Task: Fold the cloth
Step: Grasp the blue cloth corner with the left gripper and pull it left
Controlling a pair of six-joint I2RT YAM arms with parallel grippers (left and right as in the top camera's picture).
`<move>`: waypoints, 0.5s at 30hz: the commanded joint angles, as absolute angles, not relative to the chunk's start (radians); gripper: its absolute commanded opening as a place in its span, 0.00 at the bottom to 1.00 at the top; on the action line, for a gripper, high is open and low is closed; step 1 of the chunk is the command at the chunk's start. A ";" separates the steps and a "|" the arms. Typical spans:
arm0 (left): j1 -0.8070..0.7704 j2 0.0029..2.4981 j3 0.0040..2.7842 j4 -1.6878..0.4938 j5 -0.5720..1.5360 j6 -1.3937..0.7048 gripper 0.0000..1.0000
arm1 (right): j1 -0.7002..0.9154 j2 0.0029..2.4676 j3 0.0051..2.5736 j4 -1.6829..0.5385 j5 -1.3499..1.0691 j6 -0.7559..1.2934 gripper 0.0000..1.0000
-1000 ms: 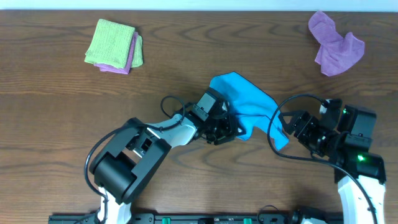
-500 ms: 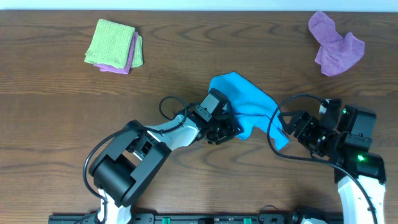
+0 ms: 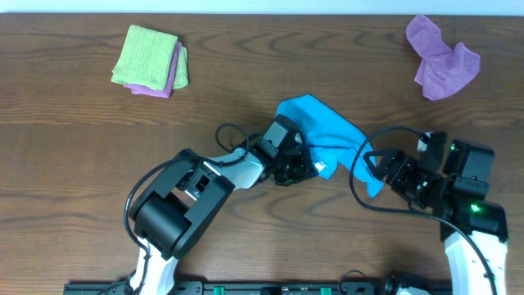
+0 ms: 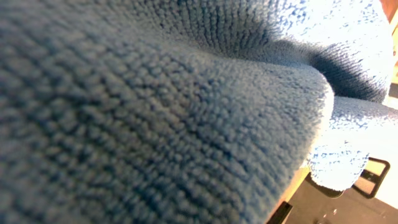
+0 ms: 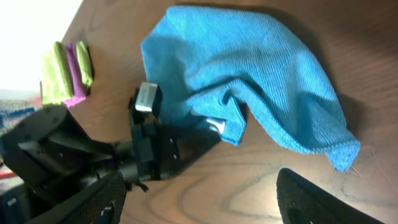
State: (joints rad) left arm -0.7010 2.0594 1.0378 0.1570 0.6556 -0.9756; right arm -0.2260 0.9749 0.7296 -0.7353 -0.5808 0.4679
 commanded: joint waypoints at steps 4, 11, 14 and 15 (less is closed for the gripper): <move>-0.605 2.088 0.967 -0.028 0.500 -0.805 0.06 | -0.235 0.968 0.725 -0.759 -0.596 0.402 0.77; -0.443 1.954 0.967 -0.288 0.411 -0.616 0.06 | -0.235 0.968 0.725 -0.766 -0.595 0.402 0.78; -0.382 1.904 0.967 -0.354 0.411 -0.576 0.06 | -0.234 0.968 0.725 -0.807 -0.588 0.402 0.79; -0.364 1.887 0.967 -0.376 0.410 -0.562 0.06 | -0.234 0.968 0.724 -0.826 -0.574 0.402 0.80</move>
State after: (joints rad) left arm -0.4068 1.8877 1.0065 -0.3290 0.5457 -0.6521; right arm -0.2260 0.9749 0.7292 -0.8036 -0.5797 0.4210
